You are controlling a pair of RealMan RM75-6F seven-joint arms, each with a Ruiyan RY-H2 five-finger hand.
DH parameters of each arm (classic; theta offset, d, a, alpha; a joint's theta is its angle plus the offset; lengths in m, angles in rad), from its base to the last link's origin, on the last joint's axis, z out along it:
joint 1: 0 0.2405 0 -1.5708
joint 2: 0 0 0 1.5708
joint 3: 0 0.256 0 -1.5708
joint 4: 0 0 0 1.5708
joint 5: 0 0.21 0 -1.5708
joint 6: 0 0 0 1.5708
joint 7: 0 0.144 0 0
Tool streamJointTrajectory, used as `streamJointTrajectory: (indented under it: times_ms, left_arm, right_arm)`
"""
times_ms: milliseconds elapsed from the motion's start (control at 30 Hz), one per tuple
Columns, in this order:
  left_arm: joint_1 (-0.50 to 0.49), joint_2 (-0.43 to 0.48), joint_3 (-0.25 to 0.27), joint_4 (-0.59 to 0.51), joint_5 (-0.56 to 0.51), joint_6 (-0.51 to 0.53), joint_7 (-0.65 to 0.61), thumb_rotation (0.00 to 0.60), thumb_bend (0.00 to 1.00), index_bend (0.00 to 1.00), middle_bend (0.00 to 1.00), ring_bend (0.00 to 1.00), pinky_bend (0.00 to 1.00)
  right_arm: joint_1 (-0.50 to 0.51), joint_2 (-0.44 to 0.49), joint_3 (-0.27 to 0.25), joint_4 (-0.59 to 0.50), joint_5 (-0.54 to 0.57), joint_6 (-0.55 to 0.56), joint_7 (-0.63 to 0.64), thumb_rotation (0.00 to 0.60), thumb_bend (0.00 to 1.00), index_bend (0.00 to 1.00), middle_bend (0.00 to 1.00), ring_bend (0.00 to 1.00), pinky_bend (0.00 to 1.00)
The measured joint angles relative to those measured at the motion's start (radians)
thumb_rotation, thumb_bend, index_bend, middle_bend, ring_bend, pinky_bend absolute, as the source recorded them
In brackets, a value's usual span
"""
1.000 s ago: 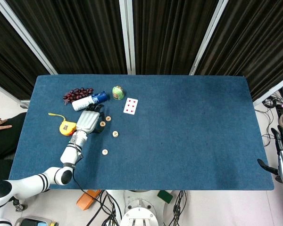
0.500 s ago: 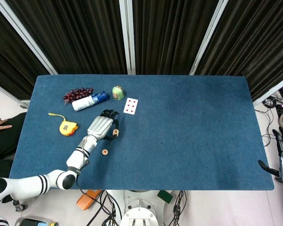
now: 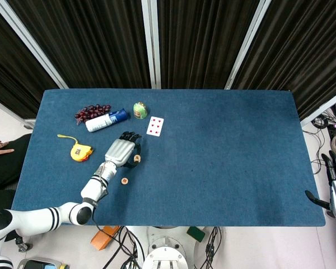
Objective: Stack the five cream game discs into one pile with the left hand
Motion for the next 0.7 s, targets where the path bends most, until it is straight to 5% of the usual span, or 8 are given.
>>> streamJointTrajectory:
  times_ms: [700]
  left_arm:
    - [-0.009,-0.001,0.016,0.006,-0.019,0.002,0.002,0.6,0.35,0.47,0.08,0.0,0.0]
  right_arm:
    - [-0.001,0.002,0.001,-0.002,0.004,0.0,0.0,0.6,0.24,0.0,0.04,0.0,0.0]
